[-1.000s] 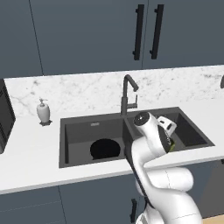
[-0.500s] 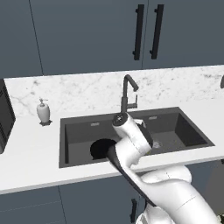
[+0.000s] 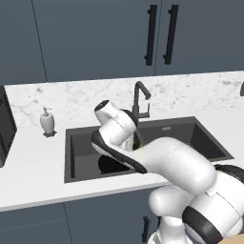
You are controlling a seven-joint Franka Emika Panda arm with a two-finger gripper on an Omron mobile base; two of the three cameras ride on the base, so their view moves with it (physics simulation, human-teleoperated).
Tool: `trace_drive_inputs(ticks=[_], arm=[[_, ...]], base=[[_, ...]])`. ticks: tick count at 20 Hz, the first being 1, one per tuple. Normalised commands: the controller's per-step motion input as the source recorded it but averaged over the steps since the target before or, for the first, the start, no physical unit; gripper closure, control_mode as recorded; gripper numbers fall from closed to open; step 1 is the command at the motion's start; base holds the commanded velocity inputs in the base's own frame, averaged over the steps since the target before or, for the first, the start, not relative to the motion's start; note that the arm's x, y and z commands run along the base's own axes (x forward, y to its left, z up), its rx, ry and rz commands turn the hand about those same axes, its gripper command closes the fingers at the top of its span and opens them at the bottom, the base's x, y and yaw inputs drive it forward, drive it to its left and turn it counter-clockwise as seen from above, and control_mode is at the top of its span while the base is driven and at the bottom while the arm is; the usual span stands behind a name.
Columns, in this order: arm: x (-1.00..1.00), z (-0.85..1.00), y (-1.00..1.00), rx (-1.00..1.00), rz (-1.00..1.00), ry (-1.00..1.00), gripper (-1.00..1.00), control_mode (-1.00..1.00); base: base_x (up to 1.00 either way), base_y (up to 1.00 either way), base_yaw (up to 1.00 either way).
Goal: Pick the pan and sponge and place them into the sink. Then turn on the water.
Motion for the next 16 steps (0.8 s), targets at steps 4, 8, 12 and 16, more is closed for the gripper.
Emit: trace_drive_inputs(ticks=[4,8,12,16], arm=[[0.48,-0.24,0.38,-0.15,0.0,0.0,1.0,-1.0],[0.58,-0.48,0.0,-0.04,0.04,0.0,1.0,-1.0],[0.51,-0.39,-0.15,0.09,0.09,0.0,1.0,-1.0],[0.56,-0.39,-0.04,0.16,0.11,0.01,1.0,-1.0]], base=[[0.0,0.0,0.0],[0.0,0.0,0.0],[0.0,0.0,0.0],[0.0,0.0,0.0]])
